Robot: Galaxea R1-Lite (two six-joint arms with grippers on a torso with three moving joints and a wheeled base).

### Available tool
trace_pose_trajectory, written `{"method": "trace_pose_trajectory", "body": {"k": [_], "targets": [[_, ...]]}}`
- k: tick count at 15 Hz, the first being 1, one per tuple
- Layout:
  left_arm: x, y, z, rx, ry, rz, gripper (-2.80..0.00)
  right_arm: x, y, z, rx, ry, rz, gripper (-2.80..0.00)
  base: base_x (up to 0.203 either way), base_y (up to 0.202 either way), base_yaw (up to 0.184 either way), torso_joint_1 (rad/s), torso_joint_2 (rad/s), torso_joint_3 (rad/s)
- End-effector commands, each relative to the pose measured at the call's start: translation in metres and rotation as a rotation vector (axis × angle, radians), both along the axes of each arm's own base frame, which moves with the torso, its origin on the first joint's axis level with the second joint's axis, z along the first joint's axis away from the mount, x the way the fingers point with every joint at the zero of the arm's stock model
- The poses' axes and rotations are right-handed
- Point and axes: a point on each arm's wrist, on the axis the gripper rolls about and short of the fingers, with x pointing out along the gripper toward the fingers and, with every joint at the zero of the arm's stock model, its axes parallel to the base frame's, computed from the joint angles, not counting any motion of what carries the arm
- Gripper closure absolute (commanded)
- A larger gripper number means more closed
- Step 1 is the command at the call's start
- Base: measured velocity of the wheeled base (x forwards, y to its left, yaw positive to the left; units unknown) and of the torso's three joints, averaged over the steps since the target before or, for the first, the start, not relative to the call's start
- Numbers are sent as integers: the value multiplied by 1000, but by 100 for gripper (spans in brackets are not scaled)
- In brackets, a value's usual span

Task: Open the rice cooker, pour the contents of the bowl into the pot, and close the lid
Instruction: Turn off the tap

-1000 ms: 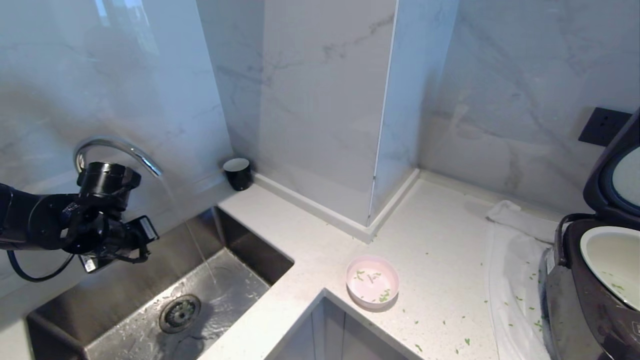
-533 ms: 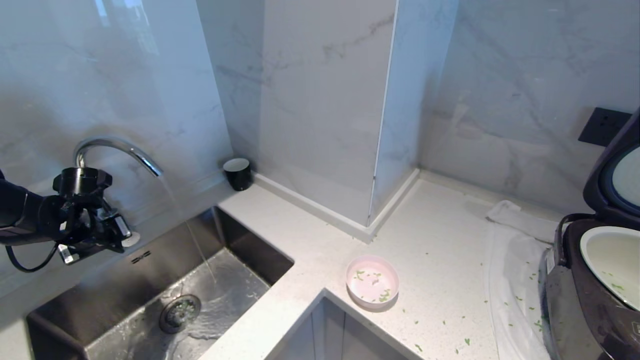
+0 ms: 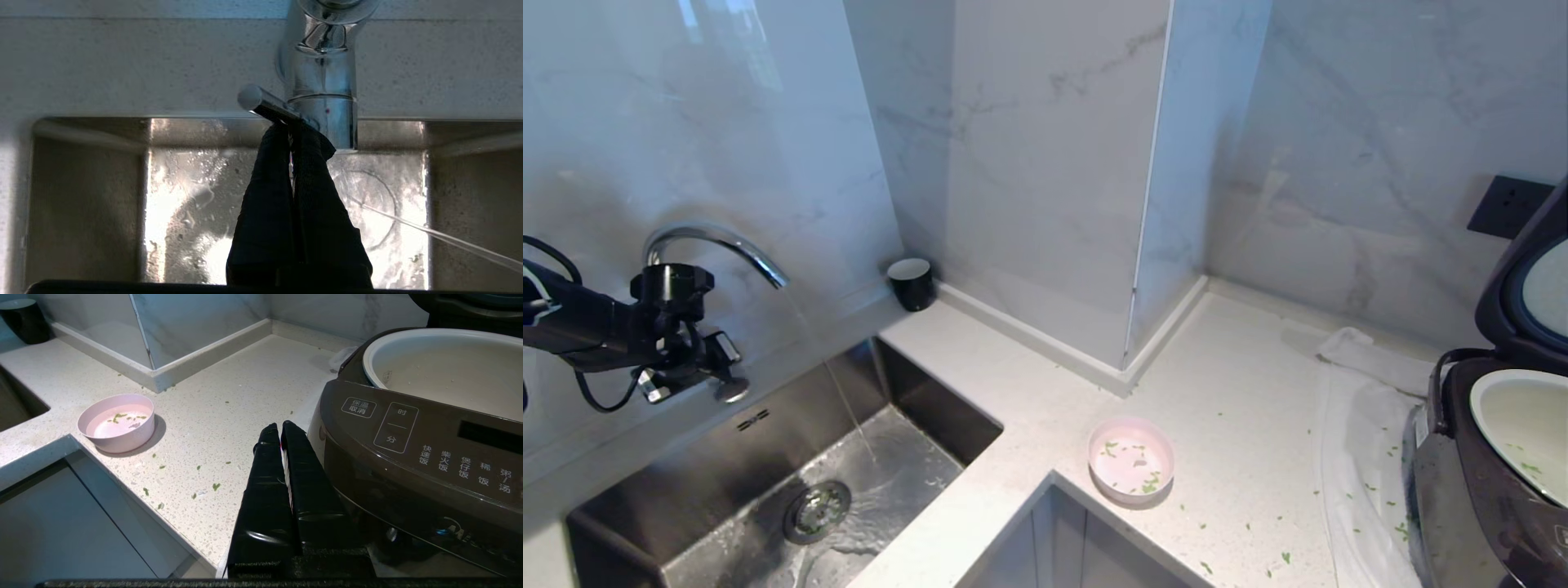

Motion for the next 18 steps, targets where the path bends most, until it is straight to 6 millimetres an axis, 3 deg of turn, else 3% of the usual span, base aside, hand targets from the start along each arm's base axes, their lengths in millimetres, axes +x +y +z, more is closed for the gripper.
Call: {"method": "trace_pose_trajectory", "body": {"k": [1, 4, 7, 11, 18], "targets": [[10, 14, -14, 8, -4, 35, 0, 0, 0, 0, -1, 1, 1, 0, 0, 0, 0, 0, 0, 0], [2, 8, 6, 2, -46, 45, 0, 0, 0, 0, -1, 1, 1, 0, 0, 0, 0, 0, 0, 0], [-31, -18, 15, -39, 0, -12, 0, 0, 0, 0, 0, 2, 1, 0, 0, 0, 0, 0, 0, 0], [-81, -58, 27, -137, 38, -177, 0, 0, 0, 0, 0, 0, 1, 0, 0, 0, 0, 0, 0, 0], [-193, -147, 83, -235, -105, -667, 0, 0, 0, 0, -1, 0, 1, 0, 0, 0, 0, 0, 0, 0]]}}
